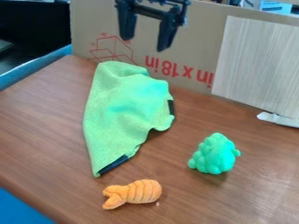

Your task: Unfold the cloth from top right to bottom left

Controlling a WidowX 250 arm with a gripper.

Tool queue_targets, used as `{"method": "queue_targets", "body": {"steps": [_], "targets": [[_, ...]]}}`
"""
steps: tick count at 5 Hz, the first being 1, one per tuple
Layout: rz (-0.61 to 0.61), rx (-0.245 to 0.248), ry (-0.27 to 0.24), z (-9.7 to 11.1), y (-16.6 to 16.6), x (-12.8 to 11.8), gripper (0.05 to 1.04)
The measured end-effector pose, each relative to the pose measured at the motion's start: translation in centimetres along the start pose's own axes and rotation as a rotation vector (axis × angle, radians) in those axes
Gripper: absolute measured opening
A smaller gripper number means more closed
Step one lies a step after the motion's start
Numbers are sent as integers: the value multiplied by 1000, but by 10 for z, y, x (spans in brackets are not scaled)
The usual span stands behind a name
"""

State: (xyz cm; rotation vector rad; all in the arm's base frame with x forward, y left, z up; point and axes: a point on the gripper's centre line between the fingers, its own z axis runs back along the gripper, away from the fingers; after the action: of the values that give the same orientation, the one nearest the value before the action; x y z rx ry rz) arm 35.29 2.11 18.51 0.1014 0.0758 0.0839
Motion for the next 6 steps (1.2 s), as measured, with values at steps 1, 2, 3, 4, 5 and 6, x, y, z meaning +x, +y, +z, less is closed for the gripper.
{"method": "queue_targets", "body": {"steps": [1,2,3,4,5,6], "targets": [[10,9,-1,-20,-8,12,1001],[40,12,-25,-36,-13,25,1001],[93,4,-41,-57,-22,39,1001],[130,43,-28,-76,-29,46,1001],[142,106,-48,-87,-40,51,1001],[150,159,-9,-110,-44,52,1001]]}}
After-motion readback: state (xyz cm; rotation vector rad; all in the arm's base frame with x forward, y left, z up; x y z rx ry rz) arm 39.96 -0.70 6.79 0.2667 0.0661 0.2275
